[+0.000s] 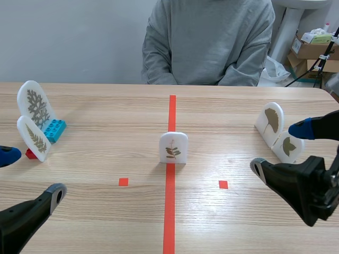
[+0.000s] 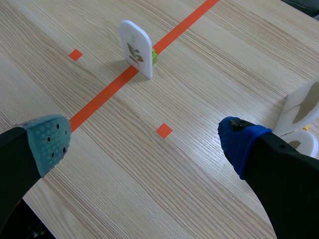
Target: Do the leaf sorting experiment
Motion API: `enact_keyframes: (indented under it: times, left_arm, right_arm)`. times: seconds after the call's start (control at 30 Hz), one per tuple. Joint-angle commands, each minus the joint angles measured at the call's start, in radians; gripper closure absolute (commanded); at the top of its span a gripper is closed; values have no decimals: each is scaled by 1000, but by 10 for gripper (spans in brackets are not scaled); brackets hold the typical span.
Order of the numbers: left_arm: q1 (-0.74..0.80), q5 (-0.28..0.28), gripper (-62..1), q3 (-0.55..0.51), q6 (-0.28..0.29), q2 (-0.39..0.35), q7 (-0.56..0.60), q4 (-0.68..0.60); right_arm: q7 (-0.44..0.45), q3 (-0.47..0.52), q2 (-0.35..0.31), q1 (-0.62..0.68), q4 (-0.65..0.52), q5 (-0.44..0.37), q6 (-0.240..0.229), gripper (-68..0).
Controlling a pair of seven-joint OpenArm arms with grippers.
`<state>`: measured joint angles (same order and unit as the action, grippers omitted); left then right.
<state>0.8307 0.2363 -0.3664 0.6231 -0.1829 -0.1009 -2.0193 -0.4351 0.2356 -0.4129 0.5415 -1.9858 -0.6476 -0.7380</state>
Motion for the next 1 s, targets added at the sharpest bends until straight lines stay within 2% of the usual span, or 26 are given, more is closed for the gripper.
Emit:
enact_keyframes:
  times: [0.0,0.83,0.97]
  left_arm:
    - [0,13,-559,1,1,5,13,-3]
    - [-9,10,-559,1,1,5,2,-3]
    - [-31,10,-559,1,1,5,-29,-3]
  right_arm:
    - [11,7,-13,-4,2,-12,-8,-606]
    - [11,7,-13,-5,2,-12,-8,-606]
    - [11,7,-13,-5,2,-12,-8,-606]
